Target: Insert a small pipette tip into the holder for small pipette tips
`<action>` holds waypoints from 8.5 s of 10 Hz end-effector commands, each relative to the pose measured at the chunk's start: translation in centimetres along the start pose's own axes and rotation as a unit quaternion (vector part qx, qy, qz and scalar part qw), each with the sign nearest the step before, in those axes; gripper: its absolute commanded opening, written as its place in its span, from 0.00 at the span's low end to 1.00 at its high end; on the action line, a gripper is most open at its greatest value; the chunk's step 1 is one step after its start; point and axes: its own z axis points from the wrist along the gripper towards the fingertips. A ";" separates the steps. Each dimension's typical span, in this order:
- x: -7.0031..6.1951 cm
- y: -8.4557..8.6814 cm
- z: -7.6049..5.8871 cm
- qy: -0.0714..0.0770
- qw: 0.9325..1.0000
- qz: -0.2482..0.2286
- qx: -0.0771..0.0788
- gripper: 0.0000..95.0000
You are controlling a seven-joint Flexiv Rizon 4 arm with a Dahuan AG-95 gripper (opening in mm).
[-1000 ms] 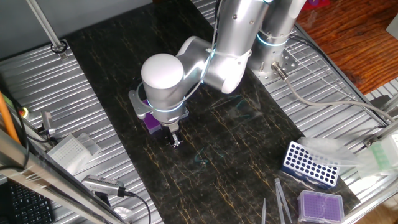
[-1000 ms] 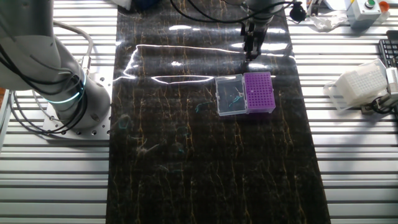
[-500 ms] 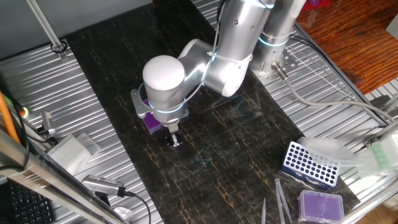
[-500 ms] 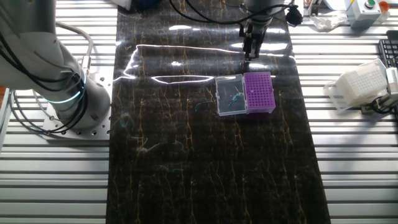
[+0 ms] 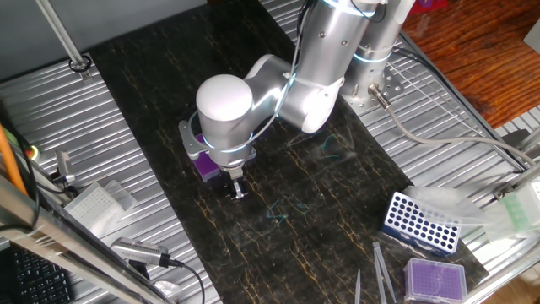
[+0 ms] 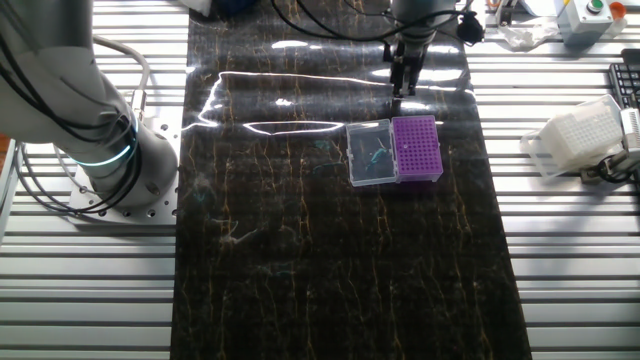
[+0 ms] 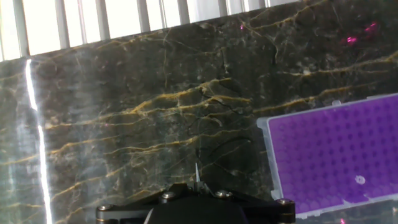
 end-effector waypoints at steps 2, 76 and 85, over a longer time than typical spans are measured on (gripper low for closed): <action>0.0 0.0 0.0 -0.001 1.000 -0.003 -0.001 0.20; 1.0 4.0 -9.1 0.072 0.997 -0.035 -0.009 0.00; 1.0 4.0 -9.1 0.053 0.996 0.073 -0.007 0.00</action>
